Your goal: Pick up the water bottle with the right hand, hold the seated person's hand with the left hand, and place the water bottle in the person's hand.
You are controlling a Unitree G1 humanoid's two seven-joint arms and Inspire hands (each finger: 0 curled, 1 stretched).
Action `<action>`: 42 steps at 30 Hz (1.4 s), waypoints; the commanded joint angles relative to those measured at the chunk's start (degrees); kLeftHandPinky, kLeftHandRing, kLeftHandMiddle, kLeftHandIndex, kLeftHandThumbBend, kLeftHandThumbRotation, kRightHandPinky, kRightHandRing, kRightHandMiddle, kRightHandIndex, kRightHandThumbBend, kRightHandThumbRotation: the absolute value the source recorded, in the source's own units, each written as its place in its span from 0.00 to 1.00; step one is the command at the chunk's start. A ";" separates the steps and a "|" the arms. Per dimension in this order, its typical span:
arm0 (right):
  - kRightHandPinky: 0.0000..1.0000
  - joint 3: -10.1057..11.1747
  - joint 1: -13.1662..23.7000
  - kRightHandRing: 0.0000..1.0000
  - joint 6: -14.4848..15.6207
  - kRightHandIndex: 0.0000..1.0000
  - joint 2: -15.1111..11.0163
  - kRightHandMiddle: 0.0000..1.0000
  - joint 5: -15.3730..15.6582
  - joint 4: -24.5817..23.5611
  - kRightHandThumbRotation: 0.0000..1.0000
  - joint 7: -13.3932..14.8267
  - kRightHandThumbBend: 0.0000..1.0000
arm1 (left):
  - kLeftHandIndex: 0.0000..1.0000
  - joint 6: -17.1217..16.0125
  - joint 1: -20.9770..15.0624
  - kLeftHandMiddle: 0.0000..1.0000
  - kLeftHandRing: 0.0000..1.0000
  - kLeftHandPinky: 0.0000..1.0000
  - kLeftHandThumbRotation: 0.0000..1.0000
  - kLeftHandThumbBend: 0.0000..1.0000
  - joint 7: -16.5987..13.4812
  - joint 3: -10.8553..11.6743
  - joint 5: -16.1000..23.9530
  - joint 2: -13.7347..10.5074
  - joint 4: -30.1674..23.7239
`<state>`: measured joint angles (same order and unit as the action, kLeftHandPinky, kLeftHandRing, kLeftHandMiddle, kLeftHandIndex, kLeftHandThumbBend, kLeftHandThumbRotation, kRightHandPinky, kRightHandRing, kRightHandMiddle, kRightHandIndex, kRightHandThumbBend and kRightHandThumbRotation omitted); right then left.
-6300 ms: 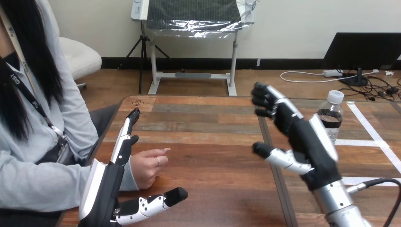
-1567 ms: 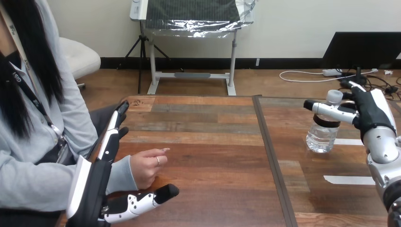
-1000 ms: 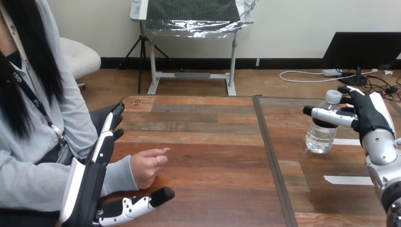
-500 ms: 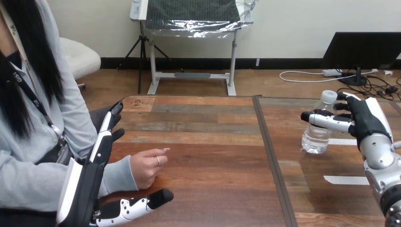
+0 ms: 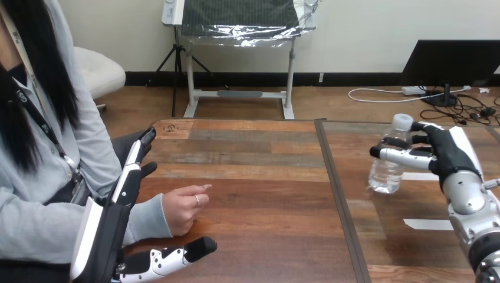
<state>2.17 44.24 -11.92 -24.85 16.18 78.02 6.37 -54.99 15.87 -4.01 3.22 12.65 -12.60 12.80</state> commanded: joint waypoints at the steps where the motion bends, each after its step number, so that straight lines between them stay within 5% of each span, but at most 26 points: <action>1: 0.68 -0.39 1.30 0.76 0.10 0.83 1.20 0.80 0.42 0.13 0.31 -0.11 0.94 | 0.97 -0.76 -1.61 1.00 0.97 0.89 0.52 1.00 0.39 0.44 -1.50 -0.36 -2.74; 14: 0.62 -1.83 1.57 0.71 0.85 0.80 1.98 0.77 2.11 0.15 0.28 0.52 0.92 | 0.96 -1.40 -0.32 1.00 0.97 0.89 0.49 1.00 1.29 0.61 -2.28 -0.54 -4.06; 42: 0.71 -1.37 3.30 0.80 1.06 0.88 3.22 0.85 1.74 0.17 0.29 0.12 0.91 | 0.95 -2.58 2.69 0.99 0.97 0.89 0.46 1.00 2.95 1.60 -4.52 -0.85 -5.59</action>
<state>0.60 43.97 -10.12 -21.89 18.06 78.90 6.39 -56.32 20.13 -1.17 3.62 9.07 -12.64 10.48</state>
